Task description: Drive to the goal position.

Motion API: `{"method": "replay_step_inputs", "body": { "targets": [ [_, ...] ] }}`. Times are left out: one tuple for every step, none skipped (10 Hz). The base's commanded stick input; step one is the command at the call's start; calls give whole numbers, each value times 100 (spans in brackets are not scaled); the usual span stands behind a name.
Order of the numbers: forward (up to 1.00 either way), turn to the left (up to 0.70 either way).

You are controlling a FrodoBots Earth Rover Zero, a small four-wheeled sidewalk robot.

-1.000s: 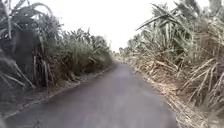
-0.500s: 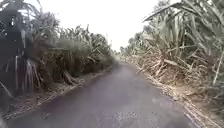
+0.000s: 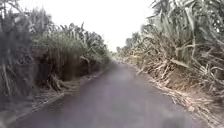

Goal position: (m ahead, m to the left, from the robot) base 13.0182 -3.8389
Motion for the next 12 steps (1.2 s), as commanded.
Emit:
{"method": "replay_step_inputs", "body": {
  "targets": [
    [100,-35],
    [100,-40],
    [100,-31],
    [100,-23],
    [100,0],
    [100,0],
    [100,0],
    [100,0],
    [100,0],
    [100,0],
    [100,0],
    [100,0]
  ]
}}
